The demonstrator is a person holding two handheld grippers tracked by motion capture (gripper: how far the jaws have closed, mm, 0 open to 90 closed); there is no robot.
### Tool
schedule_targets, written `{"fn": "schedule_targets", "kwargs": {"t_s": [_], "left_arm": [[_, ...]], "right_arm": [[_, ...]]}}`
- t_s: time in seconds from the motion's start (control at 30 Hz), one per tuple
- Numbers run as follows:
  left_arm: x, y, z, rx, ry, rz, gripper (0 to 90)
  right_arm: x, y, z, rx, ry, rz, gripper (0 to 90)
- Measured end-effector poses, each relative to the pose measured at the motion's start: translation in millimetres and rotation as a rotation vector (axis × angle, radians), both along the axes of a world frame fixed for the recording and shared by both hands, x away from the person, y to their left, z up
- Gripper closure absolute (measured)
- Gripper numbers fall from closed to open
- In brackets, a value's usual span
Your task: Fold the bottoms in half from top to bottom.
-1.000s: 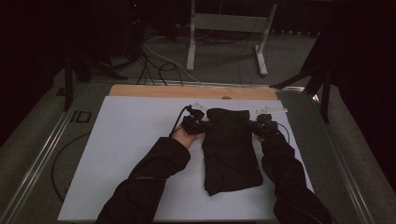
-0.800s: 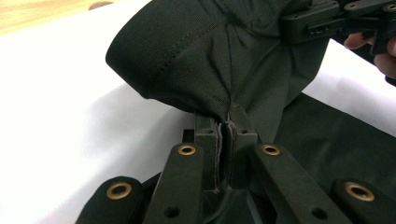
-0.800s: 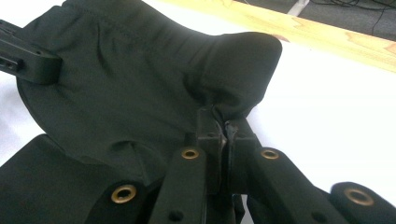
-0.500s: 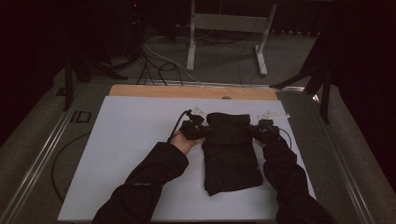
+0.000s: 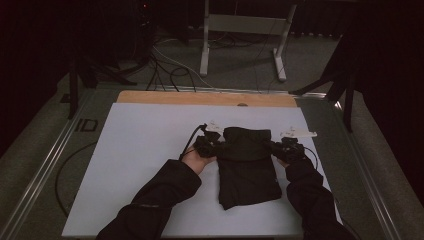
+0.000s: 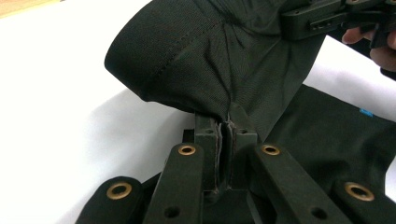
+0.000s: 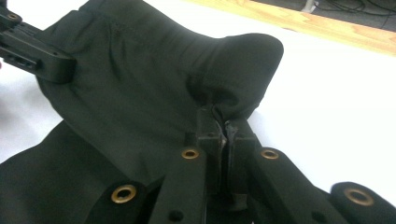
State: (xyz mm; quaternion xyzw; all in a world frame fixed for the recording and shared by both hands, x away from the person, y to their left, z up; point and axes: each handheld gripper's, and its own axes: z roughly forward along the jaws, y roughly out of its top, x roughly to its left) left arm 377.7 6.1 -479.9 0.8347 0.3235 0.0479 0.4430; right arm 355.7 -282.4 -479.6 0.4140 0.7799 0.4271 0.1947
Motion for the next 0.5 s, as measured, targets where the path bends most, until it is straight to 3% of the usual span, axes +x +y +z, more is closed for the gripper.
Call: {"fn": "schedule_targets", "kwargs": {"t_s": [0.5], "left_arm": [[-20.8,0.2,-0.4,0.018,-0.008,-0.024,87.4]], "right_arm": [[-24.4,-1.5,0.1,0.006,-0.008,0.019,87.2]]}}
